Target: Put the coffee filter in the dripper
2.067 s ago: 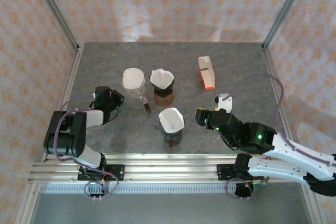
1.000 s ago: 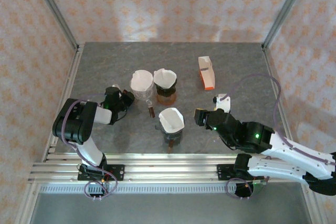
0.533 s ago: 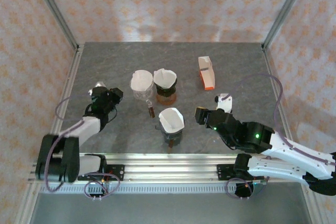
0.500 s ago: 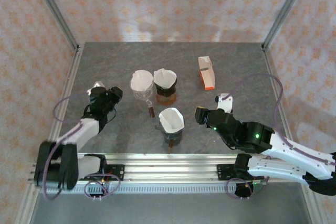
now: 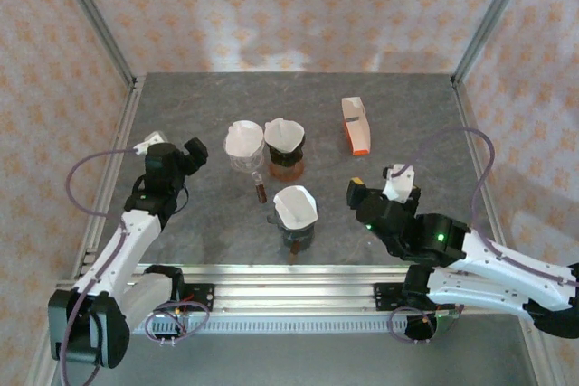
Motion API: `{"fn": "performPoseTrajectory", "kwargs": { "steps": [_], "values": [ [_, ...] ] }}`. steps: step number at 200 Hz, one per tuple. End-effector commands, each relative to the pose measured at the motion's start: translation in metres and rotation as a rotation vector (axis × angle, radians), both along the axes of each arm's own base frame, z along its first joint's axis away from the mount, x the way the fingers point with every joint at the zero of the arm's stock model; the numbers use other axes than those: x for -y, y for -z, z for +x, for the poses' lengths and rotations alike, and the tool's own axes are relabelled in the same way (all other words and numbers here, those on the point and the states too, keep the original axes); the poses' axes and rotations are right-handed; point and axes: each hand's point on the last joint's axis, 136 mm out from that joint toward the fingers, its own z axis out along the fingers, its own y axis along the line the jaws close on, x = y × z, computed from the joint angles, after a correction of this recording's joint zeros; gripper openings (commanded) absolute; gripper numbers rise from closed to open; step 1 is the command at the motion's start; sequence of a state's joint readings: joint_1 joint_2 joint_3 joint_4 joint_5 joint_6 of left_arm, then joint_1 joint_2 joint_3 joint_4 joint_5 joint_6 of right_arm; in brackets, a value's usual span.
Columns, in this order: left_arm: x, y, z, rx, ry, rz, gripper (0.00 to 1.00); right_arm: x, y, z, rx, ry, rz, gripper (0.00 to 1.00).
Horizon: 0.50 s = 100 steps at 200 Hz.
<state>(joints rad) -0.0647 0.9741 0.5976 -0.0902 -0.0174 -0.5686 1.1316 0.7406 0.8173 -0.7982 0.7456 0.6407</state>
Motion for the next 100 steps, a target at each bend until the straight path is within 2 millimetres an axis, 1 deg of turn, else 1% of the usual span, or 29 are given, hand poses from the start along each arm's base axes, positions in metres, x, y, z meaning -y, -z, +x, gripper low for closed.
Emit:
{"fn": "performPoseTrajectory", "kwargs": {
  "steps": [1,12,24,45,60,70,81,100],
  "values": [
    [0.002,-0.011,0.009,0.02,0.072,0.173,1.0,0.022,-0.002,-0.001,0.044,0.078,-0.034,1.0],
    [-0.006,-0.012,0.011,0.016,0.049,0.24,1.0,0.027,0.0,-0.002,0.045,0.094,-0.042,1.0],
    [-0.014,-0.009,0.015,0.001,0.04,0.324,1.0,0.03,0.002,-0.003,0.044,0.098,-0.052,1.0],
    [-0.028,0.006,0.019,-0.072,0.02,0.453,1.0,0.035,0.007,-0.004,0.041,0.117,-0.053,1.0],
    [-0.032,0.016,0.024,-0.099,0.017,0.512,1.0,0.038,0.009,-0.005,0.042,0.127,-0.047,1.0],
    [-0.034,0.022,0.029,-0.077,0.005,0.527,1.0,0.038,0.01,-0.005,0.041,0.124,-0.047,1.0],
    [-0.03,0.028,0.035,-0.028,0.018,0.53,1.0,0.039,0.011,-0.006,0.038,0.124,-0.048,1.0],
    [-0.028,0.041,0.044,-0.005,0.035,0.55,1.0,0.039,0.014,-0.006,0.034,0.122,-0.06,1.0]
  ]
}}
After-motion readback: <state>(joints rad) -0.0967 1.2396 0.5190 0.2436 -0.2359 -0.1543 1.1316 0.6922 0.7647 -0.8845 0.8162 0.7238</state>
